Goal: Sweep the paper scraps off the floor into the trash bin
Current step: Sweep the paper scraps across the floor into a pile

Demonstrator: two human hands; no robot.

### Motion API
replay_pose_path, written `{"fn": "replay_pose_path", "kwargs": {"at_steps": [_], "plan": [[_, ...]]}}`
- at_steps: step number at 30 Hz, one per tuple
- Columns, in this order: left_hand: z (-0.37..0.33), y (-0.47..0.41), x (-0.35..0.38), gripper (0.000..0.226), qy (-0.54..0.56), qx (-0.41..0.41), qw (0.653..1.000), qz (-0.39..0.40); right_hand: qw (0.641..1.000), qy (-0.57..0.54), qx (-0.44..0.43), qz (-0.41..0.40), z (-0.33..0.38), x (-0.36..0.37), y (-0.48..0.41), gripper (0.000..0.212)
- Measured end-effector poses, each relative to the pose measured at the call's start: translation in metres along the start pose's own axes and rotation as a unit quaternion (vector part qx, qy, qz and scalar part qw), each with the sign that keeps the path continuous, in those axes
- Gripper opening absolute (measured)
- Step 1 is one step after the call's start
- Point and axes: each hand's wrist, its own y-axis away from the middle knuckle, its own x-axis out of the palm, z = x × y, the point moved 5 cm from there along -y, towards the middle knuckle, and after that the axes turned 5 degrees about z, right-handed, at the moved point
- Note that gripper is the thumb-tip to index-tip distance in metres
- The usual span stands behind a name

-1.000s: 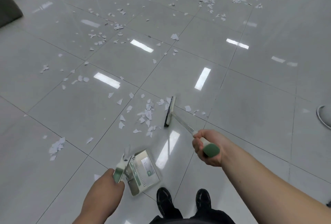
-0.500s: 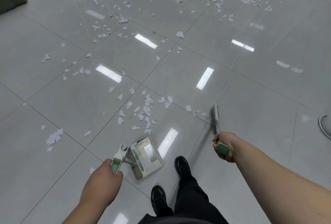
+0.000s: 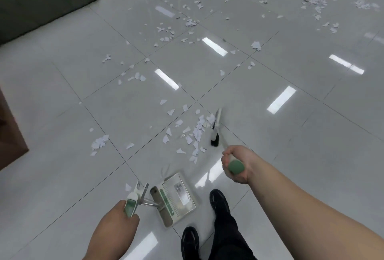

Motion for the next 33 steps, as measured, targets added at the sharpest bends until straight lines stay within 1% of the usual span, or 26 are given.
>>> {"fn": "replay_pose_path", "kwargs": {"at_steps": [2, 5, 8, 10, 12, 15, 18, 23, 25, 29, 31, 33], "plan": [[-0.001, 0.0, 0.0, 0.014, 0.01, -0.025, 1.0, -0.006, 0.999, 0.009, 0.003, 0.032, 0.024, 0.016, -0.004, 0.011], [-0.001, 0.002, -0.001, 0.014, 0.033, -0.056, 0.998, -0.025, 0.998, 0.035, 0.007, 0.054, 0.05, 0.034, -0.008, 0.01], [0.002, 0.004, -0.003, 0.012, 0.058, -0.092, 0.993, -0.048, 0.99, 0.127, 0.009, 0.065, 0.059, 0.05, -0.001, 0.009], [0.008, 0.006, -0.004, 0.011, 0.073, -0.117, 0.988, -0.063, 0.972, 0.224, 0.002, 0.066, 0.054, 0.059, 0.008, 0.008], [0.017, 0.011, -0.006, 0.011, 0.092, -0.138, 0.983, -0.08, 0.954, 0.29, -0.007, 0.074, 0.047, 0.067, 0.016, 0.009], [0.032, 0.022, -0.004, 0.012, 0.115, -0.172, 0.973, -0.102, 0.936, 0.337, 0.006, 0.101, 0.042, 0.079, 0.023, 0.009], [0.048, 0.037, 0.004, 0.009, 0.151, -0.207, 0.96, -0.116, 0.911, 0.388, 0.043, 0.13, 0.038, 0.096, 0.02, 0.009], [0.069, 0.066, 0.029, 0.006, 0.204, -0.263, 0.934, -0.13, 0.884, 0.409, 0.134, 0.181, 0.013, 0.128, -0.001, 0.028], [0.074, 0.077, 0.04, 0.005, 0.225, -0.285, 0.922, -0.138, 0.873, 0.419, 0.17, 0.184, -0.002, 0.139, -0.014, 0.027], [0.077, 0.096, 0.061, 0.007, 0.267, -0.327, 0.895, -0.146, 0.857, 0.414, 0.253, 0.177, -0.032, 0.143, -0.036, 0.016], [0.076, 0.101, 0.067, 0.007, 0.275, -0.338, 0.888, -0.145, 0.856, 0.402, 0.279, 0.168, -0.039, 0.137, -0.045, 0.017], [0.074, 0.101, 0.07, 0.007, 0.27, -0.34, 0.89, -0.141, 0.857, 0.39, 0.299, 0.153, -0.038, 0.123, -0.055, 0.021]]}}
